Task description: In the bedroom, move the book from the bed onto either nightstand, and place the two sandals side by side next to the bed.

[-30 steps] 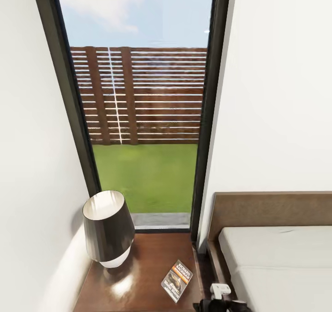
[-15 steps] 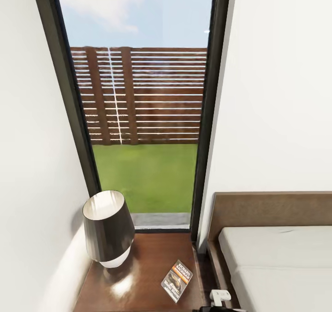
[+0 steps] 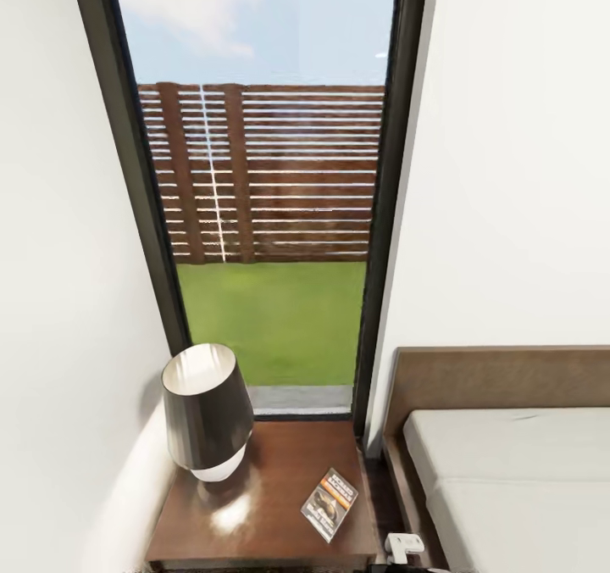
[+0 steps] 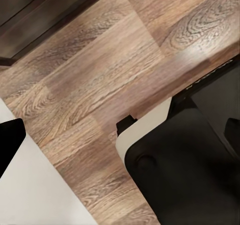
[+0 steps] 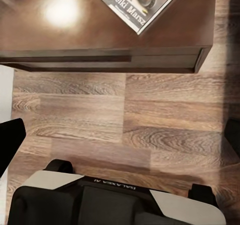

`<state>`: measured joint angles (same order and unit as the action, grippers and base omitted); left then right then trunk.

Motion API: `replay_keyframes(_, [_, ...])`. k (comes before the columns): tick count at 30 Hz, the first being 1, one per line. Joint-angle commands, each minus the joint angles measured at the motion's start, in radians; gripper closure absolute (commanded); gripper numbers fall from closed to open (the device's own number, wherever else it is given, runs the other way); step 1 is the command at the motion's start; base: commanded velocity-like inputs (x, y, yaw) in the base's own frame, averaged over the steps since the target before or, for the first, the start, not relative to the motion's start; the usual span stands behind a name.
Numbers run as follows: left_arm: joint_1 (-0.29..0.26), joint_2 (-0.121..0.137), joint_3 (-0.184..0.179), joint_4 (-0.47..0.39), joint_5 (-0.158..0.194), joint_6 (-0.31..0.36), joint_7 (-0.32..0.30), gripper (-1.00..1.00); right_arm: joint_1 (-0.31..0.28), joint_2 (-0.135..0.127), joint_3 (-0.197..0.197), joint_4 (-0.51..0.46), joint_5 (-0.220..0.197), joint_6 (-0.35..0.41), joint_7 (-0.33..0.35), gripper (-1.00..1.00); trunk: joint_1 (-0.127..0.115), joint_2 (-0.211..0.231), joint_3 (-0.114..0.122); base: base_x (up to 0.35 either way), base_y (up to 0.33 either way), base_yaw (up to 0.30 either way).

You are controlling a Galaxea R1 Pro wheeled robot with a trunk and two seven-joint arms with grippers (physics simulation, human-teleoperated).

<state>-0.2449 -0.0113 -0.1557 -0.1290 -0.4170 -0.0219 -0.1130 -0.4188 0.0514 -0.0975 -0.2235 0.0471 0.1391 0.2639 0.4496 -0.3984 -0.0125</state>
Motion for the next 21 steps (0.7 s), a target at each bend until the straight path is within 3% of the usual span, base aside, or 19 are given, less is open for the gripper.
replay_keyframes(1, [-0.001,0.000,-0.007,0.000,0.001,-0.002,0.000,-1.00,0.000,0.001,-0.008,-0.002,0.005,0.007,0.004,-1.00,0.000,-0.002,-0.002,-0.033,0.025,0.000])
replay_keyframes(21, [0.000,0.001,-0.008,0.000,0.000,-0.003,0.000,-1.00,0.000,0.000,-0.009,-0.001,0.004,0.007,0.005,-1.00,0.000,-0.002,-0.023,-0.007,0.054,0.000])
